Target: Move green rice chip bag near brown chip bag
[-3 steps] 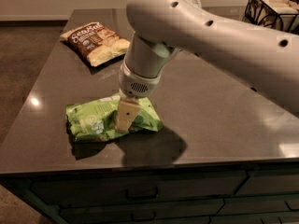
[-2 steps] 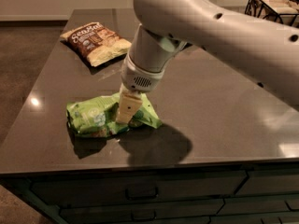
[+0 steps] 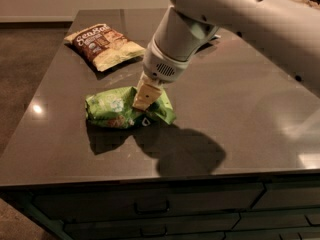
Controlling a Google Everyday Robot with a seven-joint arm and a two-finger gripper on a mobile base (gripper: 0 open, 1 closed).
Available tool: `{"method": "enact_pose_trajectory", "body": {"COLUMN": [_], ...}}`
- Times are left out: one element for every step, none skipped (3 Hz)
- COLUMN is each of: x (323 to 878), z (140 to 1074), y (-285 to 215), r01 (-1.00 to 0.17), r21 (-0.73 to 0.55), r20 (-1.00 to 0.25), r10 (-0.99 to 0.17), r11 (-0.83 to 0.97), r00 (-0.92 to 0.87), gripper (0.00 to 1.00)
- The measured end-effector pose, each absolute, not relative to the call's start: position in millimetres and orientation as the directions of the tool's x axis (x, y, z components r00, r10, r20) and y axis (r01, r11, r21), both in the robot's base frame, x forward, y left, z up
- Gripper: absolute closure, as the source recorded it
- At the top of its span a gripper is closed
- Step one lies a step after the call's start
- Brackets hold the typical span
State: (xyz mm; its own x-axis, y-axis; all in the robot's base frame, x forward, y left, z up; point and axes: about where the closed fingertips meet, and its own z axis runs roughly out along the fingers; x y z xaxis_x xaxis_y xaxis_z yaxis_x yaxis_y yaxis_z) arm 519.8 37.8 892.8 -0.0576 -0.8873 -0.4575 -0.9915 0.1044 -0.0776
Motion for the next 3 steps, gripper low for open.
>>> {"method": "enact_pose_trajectory", "body": {"x": [544.4, 576.2, 600.1], "z": [909.9, 930.7, 948.2], "y": [39.6, 41.7, 56.5], "r01": [-0.981, -0.960, -0.940], "r21": [-0.094, -0.116, -0.146], "r20": [-0.490, -0.523, -0.555], "r10": [-0.866, -0.838, -0.812], "r11": [0.171, 0.253, 0.307], "r00": [-0.104, -0.157, -0.180], "gripper": [1.00, 1.00, 1.00]}}
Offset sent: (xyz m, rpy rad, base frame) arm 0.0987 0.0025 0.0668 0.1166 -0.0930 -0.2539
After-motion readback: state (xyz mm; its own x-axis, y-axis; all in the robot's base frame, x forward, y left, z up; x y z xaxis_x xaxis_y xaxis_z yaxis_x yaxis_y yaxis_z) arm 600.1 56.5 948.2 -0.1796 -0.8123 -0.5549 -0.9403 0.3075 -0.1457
